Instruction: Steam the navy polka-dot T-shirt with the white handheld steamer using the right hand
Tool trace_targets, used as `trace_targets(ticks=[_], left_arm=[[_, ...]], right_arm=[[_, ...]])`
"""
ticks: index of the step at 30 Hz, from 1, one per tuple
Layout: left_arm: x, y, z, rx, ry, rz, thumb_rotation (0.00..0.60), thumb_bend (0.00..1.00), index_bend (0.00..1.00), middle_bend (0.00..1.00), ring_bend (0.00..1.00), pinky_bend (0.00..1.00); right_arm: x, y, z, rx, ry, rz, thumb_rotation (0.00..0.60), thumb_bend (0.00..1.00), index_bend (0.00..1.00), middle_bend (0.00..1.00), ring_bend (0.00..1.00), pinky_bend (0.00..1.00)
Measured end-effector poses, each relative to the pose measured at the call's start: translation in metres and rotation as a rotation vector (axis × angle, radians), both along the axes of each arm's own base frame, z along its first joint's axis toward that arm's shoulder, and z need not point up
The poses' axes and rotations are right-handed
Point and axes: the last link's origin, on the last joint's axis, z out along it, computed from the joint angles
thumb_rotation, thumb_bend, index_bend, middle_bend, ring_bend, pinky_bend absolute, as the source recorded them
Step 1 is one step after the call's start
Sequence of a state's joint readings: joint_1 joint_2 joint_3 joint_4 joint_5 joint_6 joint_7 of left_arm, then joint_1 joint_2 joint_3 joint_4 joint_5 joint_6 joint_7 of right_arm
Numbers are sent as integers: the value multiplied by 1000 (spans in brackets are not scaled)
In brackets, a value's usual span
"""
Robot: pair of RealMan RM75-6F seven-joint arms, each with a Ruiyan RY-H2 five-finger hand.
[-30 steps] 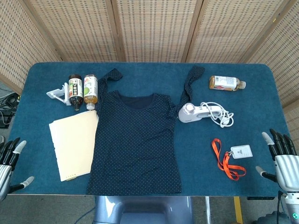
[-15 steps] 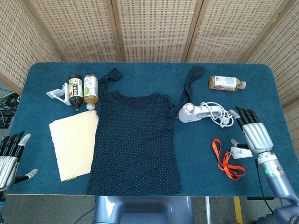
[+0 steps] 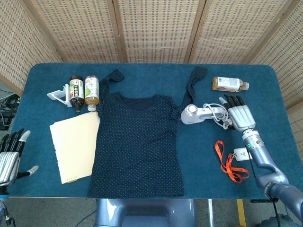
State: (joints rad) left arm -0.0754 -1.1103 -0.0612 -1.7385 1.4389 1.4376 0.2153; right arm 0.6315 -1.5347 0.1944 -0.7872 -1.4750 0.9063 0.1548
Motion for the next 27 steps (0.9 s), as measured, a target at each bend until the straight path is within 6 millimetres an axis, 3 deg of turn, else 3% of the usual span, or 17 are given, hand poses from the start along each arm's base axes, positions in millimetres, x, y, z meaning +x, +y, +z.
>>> trace_targets(ticks=[10, 21, 27], left_arm=[[-5, 5, 0, -1, 0, 26, 600, 0, 0, 0, 0, 0], [-8, 8, -2, -11, -1, 44, 600, 0, 0, 0, 0, 0], [-8, 8, 0, -6, -6, 46, 600, 0, 0, 0, 0, 0]], right_arm=[[19, -20, -38, 47, 7, 9, 600, 494, 31, 0, 0, 0], [46, -37, -51, 35, -7, 42, 600, 494, 47, 0, 0, 0], [48, -41, -55, 22, 17, 45, 600, 495, 57, 0, 0, 0]])
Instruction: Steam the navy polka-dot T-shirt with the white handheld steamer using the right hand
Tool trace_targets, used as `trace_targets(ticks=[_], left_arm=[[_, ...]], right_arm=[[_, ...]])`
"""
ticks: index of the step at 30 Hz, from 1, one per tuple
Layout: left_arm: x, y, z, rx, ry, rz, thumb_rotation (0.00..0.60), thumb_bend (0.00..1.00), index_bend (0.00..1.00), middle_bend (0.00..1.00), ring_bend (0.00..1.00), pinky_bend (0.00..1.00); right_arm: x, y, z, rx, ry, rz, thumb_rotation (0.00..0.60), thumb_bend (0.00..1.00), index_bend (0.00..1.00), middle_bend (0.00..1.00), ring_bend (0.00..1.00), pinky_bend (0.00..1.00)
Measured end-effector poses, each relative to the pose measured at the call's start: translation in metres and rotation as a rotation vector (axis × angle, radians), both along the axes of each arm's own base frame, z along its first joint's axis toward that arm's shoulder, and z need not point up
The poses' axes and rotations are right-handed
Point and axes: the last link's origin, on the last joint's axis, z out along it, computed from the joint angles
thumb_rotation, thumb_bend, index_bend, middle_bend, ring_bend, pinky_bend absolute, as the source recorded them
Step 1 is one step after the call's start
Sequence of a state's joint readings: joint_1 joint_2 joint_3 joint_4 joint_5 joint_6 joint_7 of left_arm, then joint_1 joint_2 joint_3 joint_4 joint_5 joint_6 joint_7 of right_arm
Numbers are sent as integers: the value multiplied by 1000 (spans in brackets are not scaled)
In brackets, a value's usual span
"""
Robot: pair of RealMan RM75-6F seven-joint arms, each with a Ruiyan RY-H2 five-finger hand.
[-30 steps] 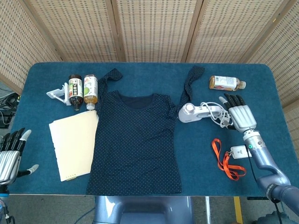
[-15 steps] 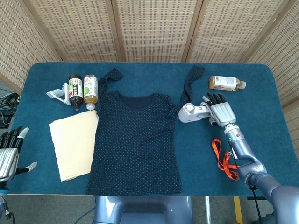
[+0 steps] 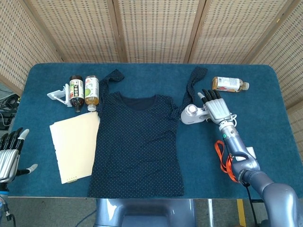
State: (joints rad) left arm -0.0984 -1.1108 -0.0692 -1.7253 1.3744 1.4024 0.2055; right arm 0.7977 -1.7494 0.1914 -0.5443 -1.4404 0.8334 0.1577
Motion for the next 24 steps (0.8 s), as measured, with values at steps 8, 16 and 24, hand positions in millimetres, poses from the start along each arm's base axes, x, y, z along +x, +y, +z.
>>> trace_targets(ticks=[8, 16, 24], left_arm=[[-2, 1, 1, 1, -1, 6, 600, 0, 0, 0, 0, 0], [-3, 4, 1, 4, -5, 16, 600, 0, 0, 0, 0, 0], [-6, 7, 2, 3, -5, 30, 600, 0, 0, 0, 0, 0]], right_arm=[[1, -4, -10, -21, 28, 1, 600, 498, 79, 0, 0, 0], [5, -13, -20, -31, 51, -27, 600, 563, 91, 20, 0, 0], [10, -21, -25, -20, 60, -61, 600, 889, 179, 188, 88, 0]])
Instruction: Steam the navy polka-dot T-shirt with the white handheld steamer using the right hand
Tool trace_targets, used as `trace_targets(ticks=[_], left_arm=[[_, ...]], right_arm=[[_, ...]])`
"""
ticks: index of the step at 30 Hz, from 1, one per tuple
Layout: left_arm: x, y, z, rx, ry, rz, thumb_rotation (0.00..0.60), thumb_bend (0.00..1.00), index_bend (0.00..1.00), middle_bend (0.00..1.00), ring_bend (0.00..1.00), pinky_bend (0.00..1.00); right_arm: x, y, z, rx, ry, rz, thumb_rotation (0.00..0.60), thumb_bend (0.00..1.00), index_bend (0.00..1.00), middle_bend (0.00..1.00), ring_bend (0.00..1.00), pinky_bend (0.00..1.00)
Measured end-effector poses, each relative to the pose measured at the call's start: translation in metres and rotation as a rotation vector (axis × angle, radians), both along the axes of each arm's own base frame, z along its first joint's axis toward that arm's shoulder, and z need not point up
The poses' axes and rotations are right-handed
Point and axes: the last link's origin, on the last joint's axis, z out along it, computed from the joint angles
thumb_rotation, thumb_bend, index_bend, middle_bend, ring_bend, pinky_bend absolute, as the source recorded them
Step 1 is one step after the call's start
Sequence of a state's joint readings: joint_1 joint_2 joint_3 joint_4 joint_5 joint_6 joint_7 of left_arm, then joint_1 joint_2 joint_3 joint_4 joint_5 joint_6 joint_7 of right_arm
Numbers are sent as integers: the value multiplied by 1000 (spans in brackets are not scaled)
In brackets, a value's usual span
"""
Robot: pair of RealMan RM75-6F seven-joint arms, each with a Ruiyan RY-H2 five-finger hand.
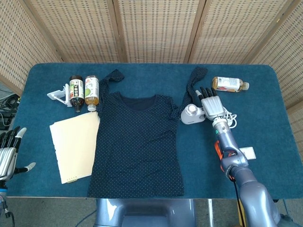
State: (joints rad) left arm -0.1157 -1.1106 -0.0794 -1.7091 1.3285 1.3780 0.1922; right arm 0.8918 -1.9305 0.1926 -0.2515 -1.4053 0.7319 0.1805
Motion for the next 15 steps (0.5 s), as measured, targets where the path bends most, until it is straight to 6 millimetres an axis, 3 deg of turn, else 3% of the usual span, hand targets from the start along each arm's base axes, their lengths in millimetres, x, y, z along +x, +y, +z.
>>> trace_targets(ticks=[3, 6, 8, 15], left_arm=[[0, 1, 0, 0, -1, 4, 600, 0, 0, 0, 0, 0], [-1, 1, -1, -2, 0, 6, 600, 0, 0, 0, 0, 0], [-2, 2, -1, -5, 1, 8, 600, 0, 0, 0, 0, 0], [-3, 2, -2, -9, 0, 9, 600, 0, 0, 0, 0, 0]], right_arm=[[1, -3, 1, 2, 7, -8, 600, 981, 238, 292, 199, 17], [3, -6, 2, -4, -1, -17, 600, 1000, 364, 411, 371, 112], [3, -8, 3, -9, -2, -22, 600, 1000, 478, 486, 485, 219], [3, -8, 9, -33, -15, -6, 600, 1000, 756, 649, 671, 669]])
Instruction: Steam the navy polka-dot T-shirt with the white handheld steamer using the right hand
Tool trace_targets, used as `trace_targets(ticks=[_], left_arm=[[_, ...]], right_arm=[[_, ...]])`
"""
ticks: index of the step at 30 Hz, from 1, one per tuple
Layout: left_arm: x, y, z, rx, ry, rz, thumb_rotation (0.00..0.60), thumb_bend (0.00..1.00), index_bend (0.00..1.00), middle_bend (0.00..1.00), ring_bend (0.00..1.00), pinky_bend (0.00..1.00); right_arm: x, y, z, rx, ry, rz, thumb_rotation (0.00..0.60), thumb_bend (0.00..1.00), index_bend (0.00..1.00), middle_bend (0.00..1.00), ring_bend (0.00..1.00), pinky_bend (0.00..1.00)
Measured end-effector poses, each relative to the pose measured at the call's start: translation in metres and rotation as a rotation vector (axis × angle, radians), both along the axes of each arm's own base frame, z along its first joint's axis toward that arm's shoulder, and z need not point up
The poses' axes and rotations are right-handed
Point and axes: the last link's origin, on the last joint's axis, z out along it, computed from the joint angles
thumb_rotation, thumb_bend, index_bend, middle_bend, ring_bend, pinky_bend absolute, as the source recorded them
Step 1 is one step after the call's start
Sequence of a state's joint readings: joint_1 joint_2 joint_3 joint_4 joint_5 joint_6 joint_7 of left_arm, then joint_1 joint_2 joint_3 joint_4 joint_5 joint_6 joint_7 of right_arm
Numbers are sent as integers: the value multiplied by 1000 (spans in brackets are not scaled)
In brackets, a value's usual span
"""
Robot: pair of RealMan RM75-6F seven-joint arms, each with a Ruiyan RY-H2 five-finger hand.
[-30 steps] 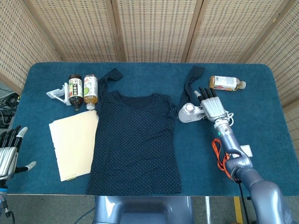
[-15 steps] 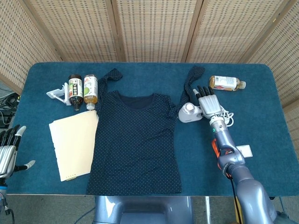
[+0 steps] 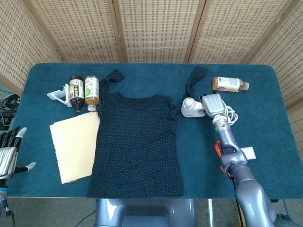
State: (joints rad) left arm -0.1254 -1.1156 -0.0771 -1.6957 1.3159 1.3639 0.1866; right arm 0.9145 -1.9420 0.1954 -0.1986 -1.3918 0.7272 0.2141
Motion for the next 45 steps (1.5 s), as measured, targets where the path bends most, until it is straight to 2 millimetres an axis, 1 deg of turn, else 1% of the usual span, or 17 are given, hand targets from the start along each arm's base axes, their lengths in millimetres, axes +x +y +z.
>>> trace_targets(ticks=[2, 4, 7, 11, 13, 16, 18, 21, 24, 27, 30, 37, 39, 45], left_arm=[[0, 0, 0, -1, -2, -1, 600, 0, 0, 0, 0, 0], [0, -1, 0, -3, -5, -4, 600, 0, 0, 0, 0, 0], [2, -1, 1, -5, -9, -12, 600, 0, 0, 0, 0, 0], [3, -2, 1, -8, -16, -20, 600, 0, 0, 0, 0, 0], [4, -3, 1, -11, -20, -25, 600, 0, 0, 0, 0, 0], [5, -4, 1, -16, -25, -32, 600, 0, 0, 0, 0, 0], [6, -5, 1, -18, -27, -36, 600, 0, 0, 0, 0, 0], [7, -6, 2, -21, -32, -43, 600, 0, 0, 0, 0, 0], [7, -6, 2, -21, -36, -46, 600, 0, 0, 0, 0, 0], [7, -6, 3, -21, -38, -48, 600, 0, 0, 0, 0, 0], [7, -6, 3, -21, -39, -46, 600, 0, 0, 0, 0, 0], [5, -5, 3, -22, -39, -36, 600, 0, 0, 0, 0, 0], [4, -4, 2, -23, -38, -32, 600, 0, 0, 0, 0, 0], [2, -2, 1, -28, -36, -22, 600, 0, 0, 0, 0, 0]], right_arm=[[0, 0, 4, -16, -8, 17, 600, 1000, 808, 669, 701, 790], [1, 0, 11, -35, -14, 41, 600, 1000, 822, 676, 713, 854], [2, -2, 25, -70, -15, 80, 600, 1000, 827, 682, 717, 909], [3, -4, 48, -130, -1, 139, 600, 1000, 835, 693, 727, 959], [5, -5, 64, -168, 9, 178, 600, 1000, 841, 700, 734, 979], [8, -4, 81, -207, 6, 236, 600, 1000, 846, 704, 742, 998], [13, -2, 87, -214, -4, 281, 600, 1000, 846, 704, 746, 1000], [21, 4, 85, -199, -27, 341, 600, 1000, 846, 704, 747, 1000], [31, 13, 75, -160, -59, 405, 600, 1000, 846, 704, 747, 1000], [42, 24, 59, -100, -87, 460, 600, 1000, 846, 704, 748, 1000], [57, 38, 36, -29, -113, 522, 600, 1000, 846, 704, 747, 1000], [96, 74, -26, 152, -164, 631, 600, 1000, 846, 704, 747, 1000], [105, 83, -41, 194, -168, 658, 600, 1000, 846, 704, 747, 1000], [127, 104, -77, 291, -179, 715, 600, 1000, 846, 704, 748, 1000]])
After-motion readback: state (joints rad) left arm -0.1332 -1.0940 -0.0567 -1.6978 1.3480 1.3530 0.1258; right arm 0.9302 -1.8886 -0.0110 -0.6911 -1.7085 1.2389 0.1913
